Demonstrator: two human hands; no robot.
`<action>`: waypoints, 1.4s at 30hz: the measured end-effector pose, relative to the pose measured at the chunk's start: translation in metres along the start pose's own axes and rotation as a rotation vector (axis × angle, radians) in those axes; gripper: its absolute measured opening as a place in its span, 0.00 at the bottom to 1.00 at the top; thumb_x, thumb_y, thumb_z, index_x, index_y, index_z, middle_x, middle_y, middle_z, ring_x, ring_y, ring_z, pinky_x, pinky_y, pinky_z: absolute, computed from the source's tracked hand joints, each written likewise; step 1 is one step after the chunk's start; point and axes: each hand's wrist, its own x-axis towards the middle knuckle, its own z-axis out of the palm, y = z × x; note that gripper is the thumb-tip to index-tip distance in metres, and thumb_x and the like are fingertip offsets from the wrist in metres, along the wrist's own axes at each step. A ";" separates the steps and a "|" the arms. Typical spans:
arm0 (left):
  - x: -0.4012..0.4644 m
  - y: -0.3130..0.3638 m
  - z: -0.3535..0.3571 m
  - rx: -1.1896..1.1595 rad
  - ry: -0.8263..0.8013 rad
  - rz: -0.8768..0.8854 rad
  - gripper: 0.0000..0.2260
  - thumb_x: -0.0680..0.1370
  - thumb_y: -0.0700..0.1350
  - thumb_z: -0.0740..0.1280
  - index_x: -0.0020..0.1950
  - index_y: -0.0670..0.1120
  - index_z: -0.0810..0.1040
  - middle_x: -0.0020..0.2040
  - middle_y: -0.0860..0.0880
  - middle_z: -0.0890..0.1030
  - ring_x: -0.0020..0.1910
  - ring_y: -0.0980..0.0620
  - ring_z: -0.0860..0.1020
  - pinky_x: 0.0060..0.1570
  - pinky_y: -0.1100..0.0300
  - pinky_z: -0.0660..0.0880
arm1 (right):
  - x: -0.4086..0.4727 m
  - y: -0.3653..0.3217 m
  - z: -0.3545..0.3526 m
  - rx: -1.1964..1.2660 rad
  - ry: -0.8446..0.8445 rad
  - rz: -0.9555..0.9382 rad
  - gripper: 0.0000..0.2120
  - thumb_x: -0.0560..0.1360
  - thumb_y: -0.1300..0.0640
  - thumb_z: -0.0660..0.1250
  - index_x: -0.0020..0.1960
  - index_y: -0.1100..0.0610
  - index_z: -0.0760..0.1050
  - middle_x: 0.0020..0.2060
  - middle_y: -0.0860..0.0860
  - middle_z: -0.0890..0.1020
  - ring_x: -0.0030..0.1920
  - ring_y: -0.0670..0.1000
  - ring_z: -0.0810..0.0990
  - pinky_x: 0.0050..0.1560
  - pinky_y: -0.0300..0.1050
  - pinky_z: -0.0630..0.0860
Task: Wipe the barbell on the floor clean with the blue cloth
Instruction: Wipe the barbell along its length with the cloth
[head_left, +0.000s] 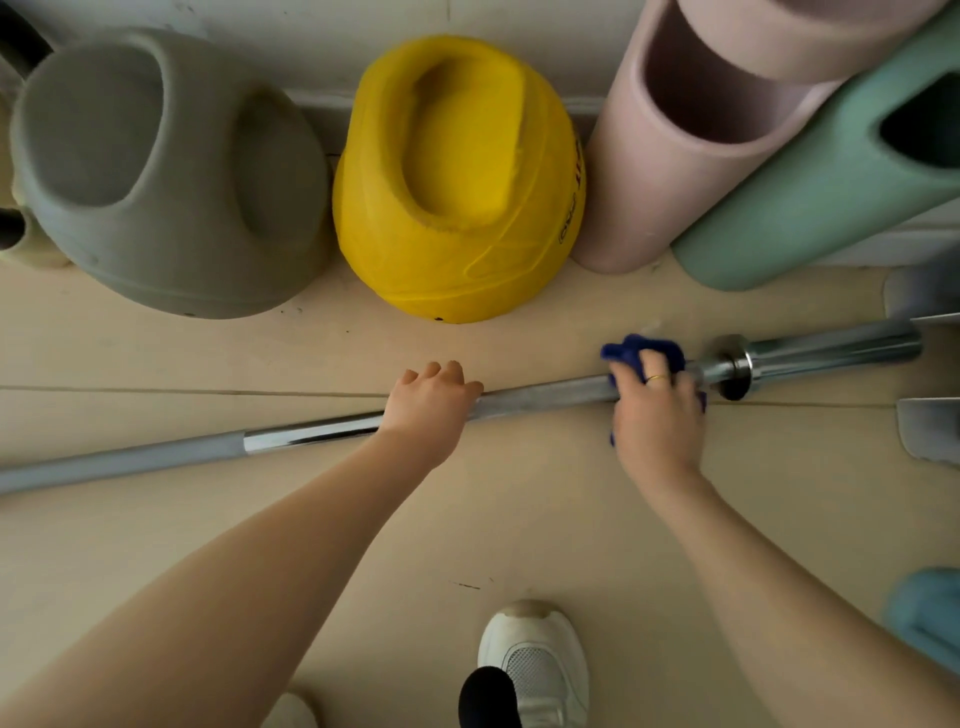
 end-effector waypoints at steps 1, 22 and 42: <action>-0.005 0.003 0.005 -0.014 0.008 -0.020 0.23 0.76 0.36 0.62 0.70 0.50 0.67 0.61 0.46 0.71 0.59 0.45 0.70 0.55 0.56 0.67 | -0.002 0.002 -0.001 -0.005 0.001 -0.077 0.17 0.71 0.58 0.54 0.46 0.57 0.81 0.46 0.59 0.80 0.35 0.61 0.76 0.32 0.49 0.74; -0.039 0.000 0.038 -0.071 0.115 0.003 0.21 0.75 0.42 0.68 0.67 0.50 0.68 0.60 0.51 0.72 0.59 0.48 0.71 0.58 0.57 0.66 | -0.010 -0.039 -0.018 -0.066 -0.441 0.187 0.15 0.78 0.60 0.56 0.62 0.58 0.73 0.67 0.58 0.65 0.56 0.63 0.73 0.50 0.53 0.73; -0.079 -0.051 0.042 -0.214 -0.032 -0.019 0.19 0.76 0.49 0.61 0.67 0.50 0.69 0.65 0.50 0.71 0.65 0.48 0.66 0.63 0.56 0.62 | -0.064 -0.137 -0.025 0.013 -0.436 -0.486 0.12 0.71 0.55 0.68 0.53 0.55 0.79 0.54 0.58 0.76 0.44 0.60 0.79 0.39 0.48 0.74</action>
